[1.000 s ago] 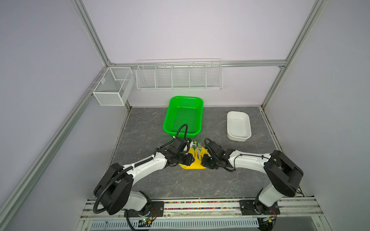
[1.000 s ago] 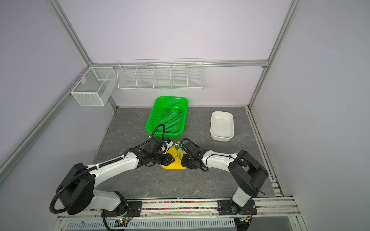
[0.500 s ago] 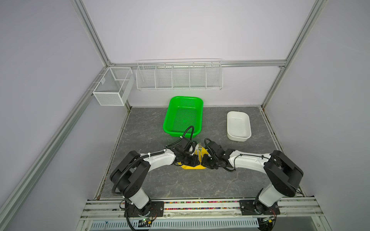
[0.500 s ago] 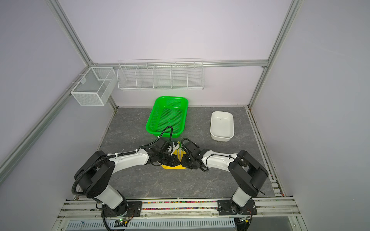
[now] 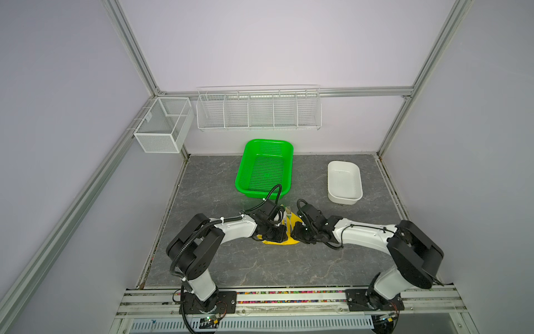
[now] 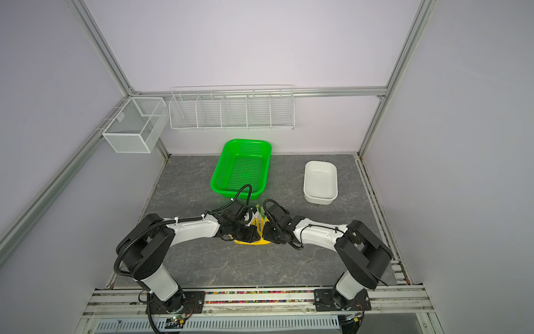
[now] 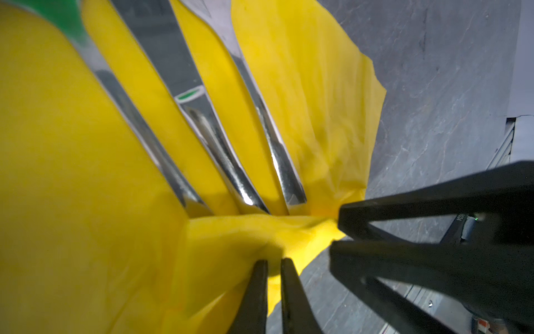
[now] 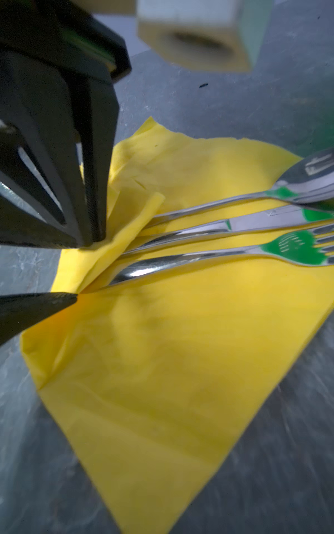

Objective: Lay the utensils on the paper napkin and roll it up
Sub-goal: 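Hold the folded napkin with the left gripper while the right gripper releases and draws back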

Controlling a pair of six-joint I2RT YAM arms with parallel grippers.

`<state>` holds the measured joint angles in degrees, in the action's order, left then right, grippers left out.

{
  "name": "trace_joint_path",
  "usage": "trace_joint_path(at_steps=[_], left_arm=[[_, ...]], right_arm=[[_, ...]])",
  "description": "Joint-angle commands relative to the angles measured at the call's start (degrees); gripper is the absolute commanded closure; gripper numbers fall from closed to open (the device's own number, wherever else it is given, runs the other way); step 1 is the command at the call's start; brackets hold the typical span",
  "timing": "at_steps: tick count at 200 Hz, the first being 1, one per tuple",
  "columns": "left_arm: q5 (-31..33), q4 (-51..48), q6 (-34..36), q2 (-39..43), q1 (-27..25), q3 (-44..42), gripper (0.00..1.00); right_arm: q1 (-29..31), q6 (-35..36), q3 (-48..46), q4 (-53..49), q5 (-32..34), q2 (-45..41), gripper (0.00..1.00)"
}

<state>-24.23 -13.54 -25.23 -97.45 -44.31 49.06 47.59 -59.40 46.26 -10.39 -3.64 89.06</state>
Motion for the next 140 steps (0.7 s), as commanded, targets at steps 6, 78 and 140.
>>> trace_joint_path(at_steps=[6,78,140], left_arm=[[1.55,-0.87,-0.08,-0.64,-0.25,0.91,0.87],[0.97,-0.87,-0.06,-0.64,-0.25,1.05,0.87],[1.03,-1.09,0.03,-0.76,-0.24,1.35,0.87]], right_arm=[[-1.7,-1.94,-3.36,-1.91,2.85,-4.92,0.65],[-6.51,-5.33,-12.44,6.05,-1.67,-7.66,0.59],[-7.91,-7.11,-14.69,12.61,-4.02,-5.5,0.58]])
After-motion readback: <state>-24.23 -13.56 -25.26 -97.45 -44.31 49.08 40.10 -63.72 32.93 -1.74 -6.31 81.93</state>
